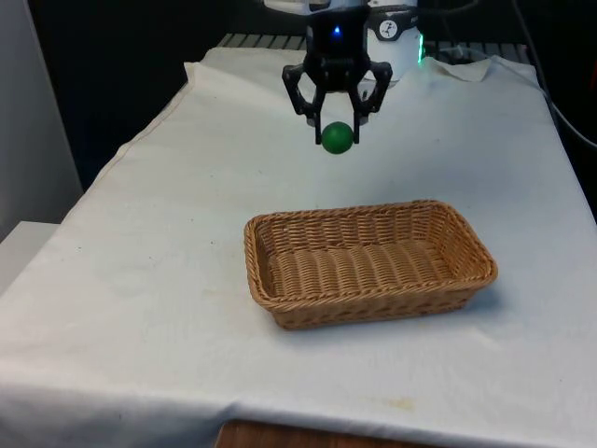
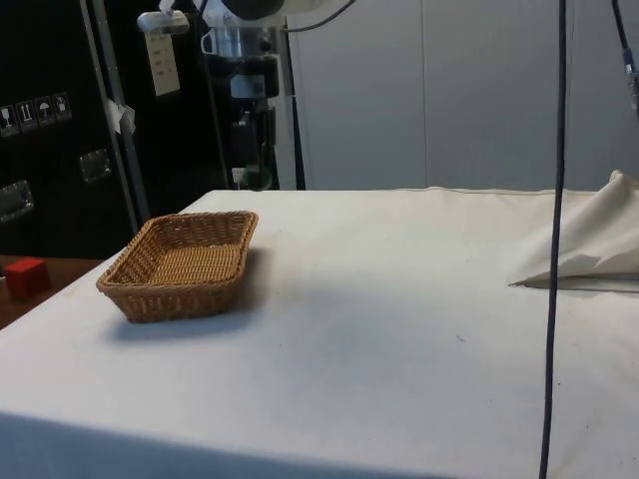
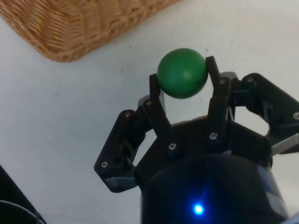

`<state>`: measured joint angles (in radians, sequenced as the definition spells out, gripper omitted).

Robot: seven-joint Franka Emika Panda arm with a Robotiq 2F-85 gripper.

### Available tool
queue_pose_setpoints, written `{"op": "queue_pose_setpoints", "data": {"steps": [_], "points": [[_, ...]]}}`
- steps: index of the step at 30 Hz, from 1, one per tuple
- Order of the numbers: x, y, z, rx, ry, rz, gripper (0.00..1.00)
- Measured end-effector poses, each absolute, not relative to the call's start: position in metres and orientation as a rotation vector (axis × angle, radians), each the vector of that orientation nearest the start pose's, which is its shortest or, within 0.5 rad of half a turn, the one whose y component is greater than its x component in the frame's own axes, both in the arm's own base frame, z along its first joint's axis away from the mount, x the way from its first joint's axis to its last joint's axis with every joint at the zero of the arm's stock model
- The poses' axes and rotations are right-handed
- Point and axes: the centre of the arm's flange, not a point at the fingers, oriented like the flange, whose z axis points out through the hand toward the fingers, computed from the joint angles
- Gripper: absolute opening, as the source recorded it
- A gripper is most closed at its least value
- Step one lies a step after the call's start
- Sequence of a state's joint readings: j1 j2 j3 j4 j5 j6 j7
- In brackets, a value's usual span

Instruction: Pick up the ball and place it into the basket.

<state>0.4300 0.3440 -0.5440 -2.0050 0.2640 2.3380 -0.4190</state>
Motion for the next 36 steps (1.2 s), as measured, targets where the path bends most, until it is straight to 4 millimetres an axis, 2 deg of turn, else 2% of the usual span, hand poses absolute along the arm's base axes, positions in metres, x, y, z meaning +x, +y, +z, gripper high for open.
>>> {"op": "queue_pose_setpoints", "data": {"steps": [13, 17, 24, 36], "points": [[0.636, -0.024, 0.308, -3.099, -0.248, -0.141, 0.02], [0.640, -0.018, 0.305, -3.095, -0.253, -0.145, 0.02], [0.661, 0.001, 0.283, -3.081, -0.253, -0.147, 0.02], [0.682, 0.023, 0.249, -3.059, -0.255, -0.142, 0.02]]}}
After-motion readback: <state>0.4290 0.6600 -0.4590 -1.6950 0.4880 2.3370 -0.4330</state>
